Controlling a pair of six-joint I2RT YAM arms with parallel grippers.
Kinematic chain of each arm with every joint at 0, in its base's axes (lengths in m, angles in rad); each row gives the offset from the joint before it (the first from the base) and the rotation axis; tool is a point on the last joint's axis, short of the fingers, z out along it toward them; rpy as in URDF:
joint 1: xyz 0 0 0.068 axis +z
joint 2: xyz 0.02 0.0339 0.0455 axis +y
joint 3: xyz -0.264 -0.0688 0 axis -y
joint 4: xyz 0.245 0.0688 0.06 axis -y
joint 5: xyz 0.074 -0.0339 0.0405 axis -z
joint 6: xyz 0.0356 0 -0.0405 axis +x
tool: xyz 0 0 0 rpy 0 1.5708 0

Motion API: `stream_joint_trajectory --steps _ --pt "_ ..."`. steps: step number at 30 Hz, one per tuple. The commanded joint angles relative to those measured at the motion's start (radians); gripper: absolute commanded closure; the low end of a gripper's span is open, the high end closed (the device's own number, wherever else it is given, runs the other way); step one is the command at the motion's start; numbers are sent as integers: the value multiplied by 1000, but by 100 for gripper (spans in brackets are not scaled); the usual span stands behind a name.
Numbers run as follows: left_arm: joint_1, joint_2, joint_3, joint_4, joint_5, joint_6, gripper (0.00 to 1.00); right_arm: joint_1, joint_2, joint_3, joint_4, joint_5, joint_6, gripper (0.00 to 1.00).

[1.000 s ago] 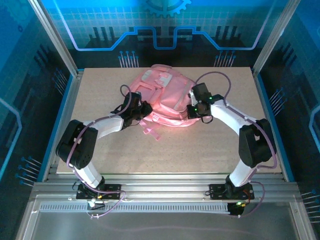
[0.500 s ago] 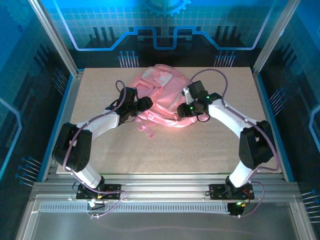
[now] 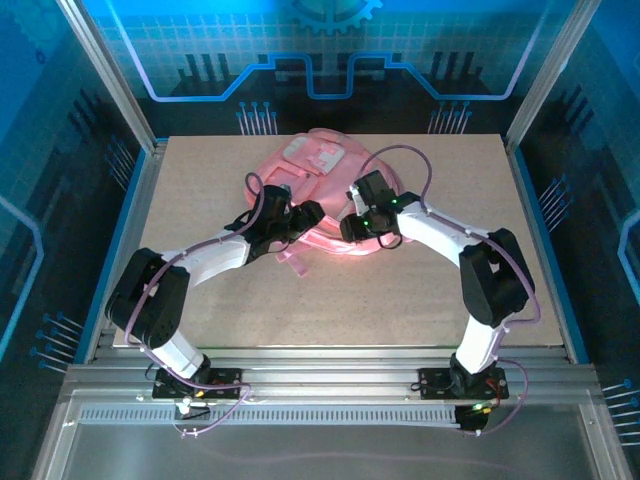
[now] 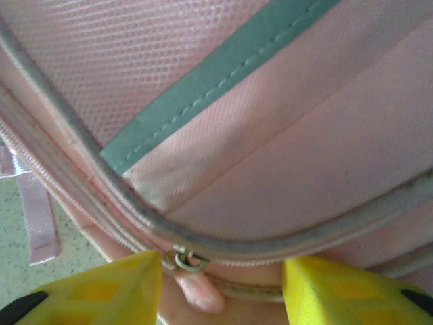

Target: Pack books, pencil case, and school supplies into a backpack

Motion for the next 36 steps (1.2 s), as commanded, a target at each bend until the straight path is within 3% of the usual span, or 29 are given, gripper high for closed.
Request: stream_joint_trajectory --steps 1,4,5,7,11,13,15,19,26,28,32,33,36 --pt "-2 -2 4 43 10 -38 33 14 48 1 91 42 4 54" --pt "-4 -3 10 40 12 -53 33 27 64 7 111 65 5 76" --pt "-4 -3 8 44 10 -63 32 31 64 8 111 62 -4 79" --pt "-6 -3 4 56 2 -82 32 37 60 10 98 53 -19 79" --pt "-13 5 4 75 -31 -101 31 63 54 -3 63 130 -59 69" --pt "-14 21 13 85 -32 -110 30 66 55 -15 56 153 -61 73" --pt "-19 47 30 90 -23 -126 30 65 52 -26 60 145 -56 83" --pt "-32 95 55 115 -12 -169 30 66 21 -33 73 91 -48 100" --pt "-60 177 105 101 -39 -173 32 65 -82 -69 166 -182 -17 100" --pt "-61 201 109 116 -36 -178 41 65 -103 -87 191 -235 -10 100" --pt "-61 217 96 154 -43 -167 95 57 -114 -112 172 -215 -22 100" --pt "-60 212 91 158 -43 -163 100 49 -110 -118 163 -204 -22 100" --pt "-61 194 80 156 -38 -155 100 22 -99 -139 131 -143 -31 100"
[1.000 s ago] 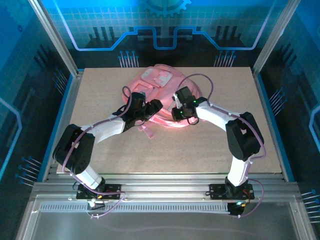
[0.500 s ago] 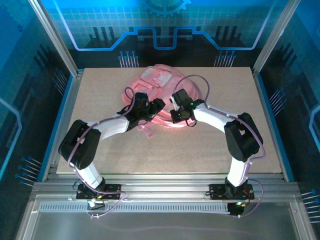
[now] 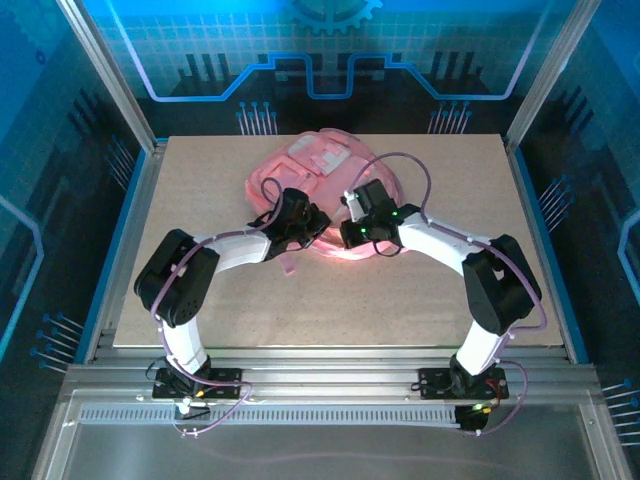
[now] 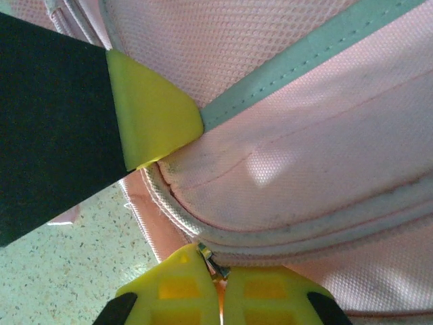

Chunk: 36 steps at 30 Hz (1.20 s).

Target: Pack books, pencil case, and school supplies into a backpack

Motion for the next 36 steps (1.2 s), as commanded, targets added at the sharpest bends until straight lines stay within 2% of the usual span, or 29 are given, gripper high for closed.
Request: stream_joint_trajectory --steps 1,7,10,13,17,21,23,26,29,33,36 --pt "-6 -4 -1 62 -2 30 100 -18 -31 -28 -32 -26 -15 100" --pt "-4 -54 -34 33 16 61 100 -93 -35 -18 -108 157 -54 100" --pt "2 -76 -46 -2 41 84 100 -151 -45 2 -140 186 -57 100" --pt "7 -104 -64 -30 50 99 100 -204 -65 7 -138 108 -59 100" --pt "9 -131 -72 -53 49 114 100 -213 -69 14 -125 -108 -77 99" --pt "7 -131 -60 -42 62 101 100 -176 -68 2 -88 -262 -62 87" --pt "3 -128 -53 -34 66 94 100 -148 -74 -11 -61 -289 -42 76" --pt "-7 -128 -45 -19 67 84 100 -96 -79 -17 -48 -240 -24 64" --pt "-11 -128 -46 2 70 67 100 -50 -73 -19 -56 -140 -16 58" --pt "-13 -133 -54 27 75 50 100 -22 -56 -30 -69 12 2 57" --pt "-12 -145 -61 33 78 47 100 10 -34 -30 -92 142 3 60"
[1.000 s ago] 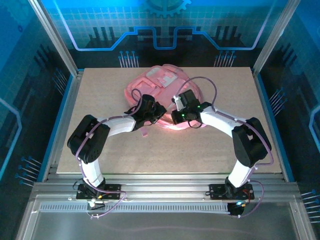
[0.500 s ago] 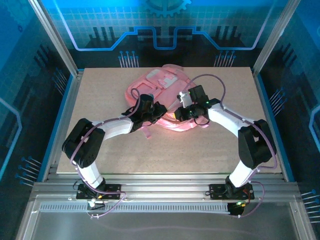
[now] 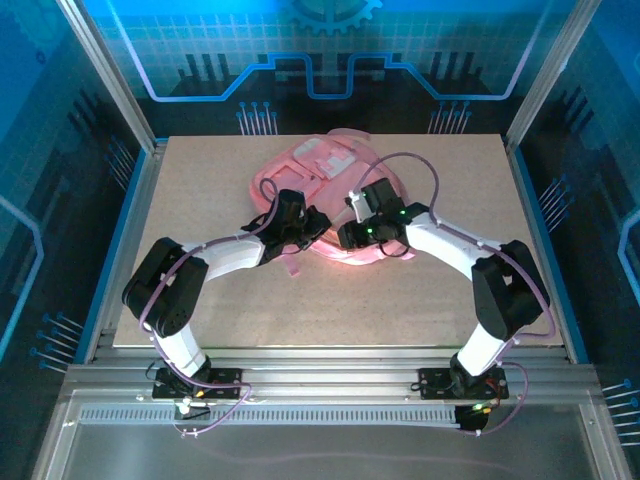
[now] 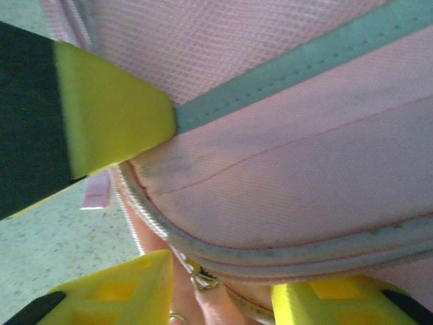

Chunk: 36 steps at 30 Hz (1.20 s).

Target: Pack books, pencil case, and school supplies into a backpack

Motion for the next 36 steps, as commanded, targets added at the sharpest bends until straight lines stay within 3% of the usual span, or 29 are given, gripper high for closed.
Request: stream_joint_trajectory --steps 1,7,11,17,25,31,36 --pt "-1 -60 -16 49 22 9 100 33 20 -15 -35 205 12 63" --pt "0 -91 -25 34 17 20 100 53 55 7 -58 342 -18 89" --pt "10 -102 -30 12 9 36 100 44 16 4 -71 334 -47 99" --pt "35 -113 -30 -75 40 102 100 -65 -34 7 -108 279 -142 100" --pt "66 -121 -43 -123 99 151 100 -274 71 99 -111 293 -152 100" --pt "170 -66 35 -198 138 290 100 -261 25 58 -121 191 -141 100" --pt "243 39 156 -195 119 333 100 -172 -79 -82 -56 43 -99 100"
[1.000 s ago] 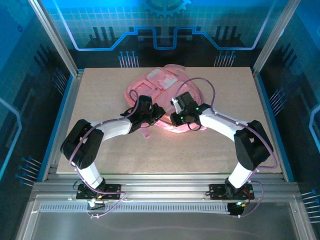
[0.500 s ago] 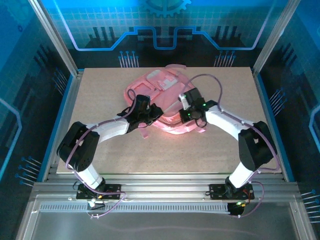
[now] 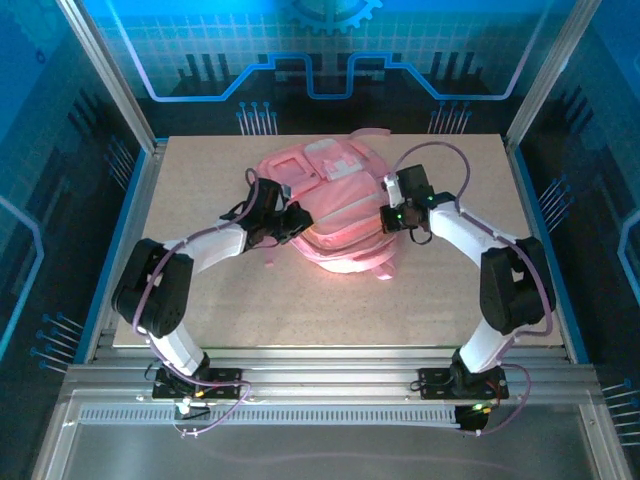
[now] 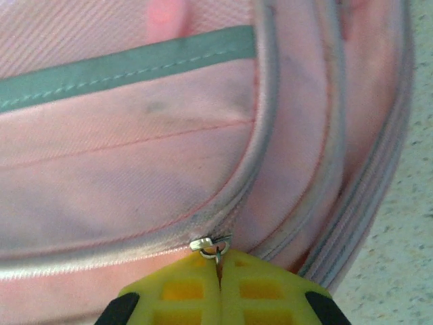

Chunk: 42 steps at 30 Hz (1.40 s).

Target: Pack books, pencil case, and school supplies into a backpack

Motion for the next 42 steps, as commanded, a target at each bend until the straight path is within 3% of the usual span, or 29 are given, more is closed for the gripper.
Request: stream_joint_trajectory --steps 1,3,4,7,9,14,20,25,33,34,35,37,39,42 --pt "72 75 139 9 -83 83 100 72 -78 -86 -31 -78 44 100" --pt "82 127 243 -29 -102 118 100 131 -90 -100 -20 -98 61 100" --pt "88 154 302 -68 -107 132 91 160 -89 -100 -11 -116 72 100" --pt "91 196 428 -191 -114 128 47 229 -59 -71 23 -160 105 100" --pt "88 162 395 -204 -134 101 34 262 -23 -33 38 -162 120 100" --pt "85 -65 134 -171 -186 20 19 308 74 89 80 -227 141 100" --pt "77 -263 -40 -208 -213 -37 15 322 144 179 51 -236 137 100" --pt "1 -268 -98 -125 -228 -161 15 325 126 141 98 -277 182 100" --pt "-92 -35 -31 72 -285 -290 20 350 44 36 134 -255 195 100" --pt "-99 -4 -9 79 -297 -281 24 352 43 29 121 -249 188 100" --pt "-103 28 11 80 -308 -262 36 354 41 23 105 -237 174 100" --pt "-98 79 43 53 -307 -235 74 354 38 21 57 -196 140 100" --pt "-87 93 37 39 -302 -203 100 352 34 25 -10 -131 83 100" --pt "-64 56 -5 3 -326 -152 100 338 24 25 -122 -8 -5 100"
